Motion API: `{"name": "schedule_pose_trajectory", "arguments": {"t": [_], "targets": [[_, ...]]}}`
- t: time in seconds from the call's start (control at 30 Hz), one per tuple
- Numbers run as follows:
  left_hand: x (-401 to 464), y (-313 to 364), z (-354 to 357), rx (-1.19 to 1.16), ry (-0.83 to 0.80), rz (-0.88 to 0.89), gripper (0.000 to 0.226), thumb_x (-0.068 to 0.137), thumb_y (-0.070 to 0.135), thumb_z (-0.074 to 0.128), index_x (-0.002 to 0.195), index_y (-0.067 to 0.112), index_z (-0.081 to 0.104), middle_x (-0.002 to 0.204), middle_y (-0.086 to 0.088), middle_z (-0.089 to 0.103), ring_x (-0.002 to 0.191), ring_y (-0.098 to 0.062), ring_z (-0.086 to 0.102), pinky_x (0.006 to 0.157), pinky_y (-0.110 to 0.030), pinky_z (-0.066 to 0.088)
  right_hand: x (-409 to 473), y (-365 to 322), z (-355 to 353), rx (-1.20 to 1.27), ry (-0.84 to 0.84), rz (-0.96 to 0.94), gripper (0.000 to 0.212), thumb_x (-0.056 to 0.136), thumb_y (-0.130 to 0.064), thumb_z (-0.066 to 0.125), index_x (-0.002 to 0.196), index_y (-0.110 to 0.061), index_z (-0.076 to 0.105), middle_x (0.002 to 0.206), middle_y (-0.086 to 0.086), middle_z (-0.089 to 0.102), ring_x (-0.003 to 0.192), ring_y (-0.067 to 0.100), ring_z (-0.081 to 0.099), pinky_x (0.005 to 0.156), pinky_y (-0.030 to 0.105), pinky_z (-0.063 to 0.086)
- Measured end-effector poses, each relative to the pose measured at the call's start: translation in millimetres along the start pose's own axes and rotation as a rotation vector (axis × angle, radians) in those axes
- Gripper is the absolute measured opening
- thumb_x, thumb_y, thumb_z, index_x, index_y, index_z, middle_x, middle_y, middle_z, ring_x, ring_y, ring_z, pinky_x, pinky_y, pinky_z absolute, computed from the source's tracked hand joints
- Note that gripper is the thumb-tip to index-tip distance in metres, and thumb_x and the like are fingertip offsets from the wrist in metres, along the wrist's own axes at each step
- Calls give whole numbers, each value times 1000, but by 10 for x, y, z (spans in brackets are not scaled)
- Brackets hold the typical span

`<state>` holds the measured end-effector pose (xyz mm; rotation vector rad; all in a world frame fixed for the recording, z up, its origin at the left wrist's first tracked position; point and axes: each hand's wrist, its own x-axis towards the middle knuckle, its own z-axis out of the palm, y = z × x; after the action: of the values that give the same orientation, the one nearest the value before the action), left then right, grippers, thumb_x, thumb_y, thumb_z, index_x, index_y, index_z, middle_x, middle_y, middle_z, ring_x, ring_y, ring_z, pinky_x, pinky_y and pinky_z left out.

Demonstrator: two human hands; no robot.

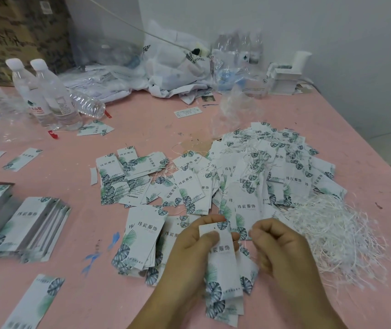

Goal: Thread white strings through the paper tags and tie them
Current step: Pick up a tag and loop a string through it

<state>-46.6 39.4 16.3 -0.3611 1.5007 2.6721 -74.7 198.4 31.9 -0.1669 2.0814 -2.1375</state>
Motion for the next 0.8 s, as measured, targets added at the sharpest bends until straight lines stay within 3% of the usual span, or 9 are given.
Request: {"name": "schedule_pose_trajectory", "arguments": {"t": [0.07, 0.17, 0.27, 0.43, 0.57, 0.7, 0.8], "targets": [[-8, -33, 6, 73, -32, 34, 28, 83, 14, 60, 106, 22, 73, 95, -22, 74, 81, -29, 71, 70, -38, 57, -33, 10, 85, -116, -6, -55, 30, 72, -47, 67, 78, -17, 68, 53, -7, 52, 50, 9, 45, 49, 24, 39], [-35, -57, 23, 140, -50, 70, 24, 86, 19, 64, 108, 20, 74, 93, -18, 75, 82, -30, 69, 78, -46, 55, -58, 5, 147, -195, 23, -97, 29, 70, -49, 65, 77, -21, 69, 57, -7, 57, 55, 6, 51, 52, 21, 44], [-66, -51, 52, 198, -50, 120, 21, 86, 22, 67, 104, 15, 76, 91, -18, 75, 80, -29, 69, 74, -42, 55, -74, -13, 180, -219, 50, -102, 28, 67, -50, 63, 73, -24, 68, 57, -5, 59, 53, 4, 51, 48, 18, 44], [-102, -10, 82, 296, -14, 225, 16, 82, 26, 70, 95, 24, 78, 83, -9, 76, 72, -18, 70, 64, -32, 57, -79, -22, 201, -235, 89, -108, 20, 69, -41, 67, 70, -22, 67, 57, 5, 58, 52, 10, 49, 48, 23, 42], [-130, 6, 104, 344, -18, 276, 14, 84, 25, 69, 92, 32, 78, 83, -3, 76, 73, -11, 69, 64, -25, 56, -81, -22, 219, -242, 103, -119, 28, 64, -50, 65, 68, -22, 68, 58, 9, 61, 51, 12, 51, 48, 24, 43], [-131, 14, 92, 430, -43, 306, 15, 87, 30, 68, 97, 36, 76, 94, 3, 76, 86, -7, 71, 72, -17, 53, -75, -25, 210, -242, 110, -99, 16, 69, -37, 69, 67, -21, 68, 59, 11, 61, 53, 17, 52, 50, 28, 44], [-136, 35, 96, 492, -103, 341, 19, 91, 39, 63, 105, 36, 75, 106, 4, 73, 103, -12, 68, 86, -19, 51, -65, -41, 181, -219, 101, -62, 11, 71, -30, 65, 67, -20, 68, 61, 13, 62, 56, 20, 51, 54, 33, 43]]}}
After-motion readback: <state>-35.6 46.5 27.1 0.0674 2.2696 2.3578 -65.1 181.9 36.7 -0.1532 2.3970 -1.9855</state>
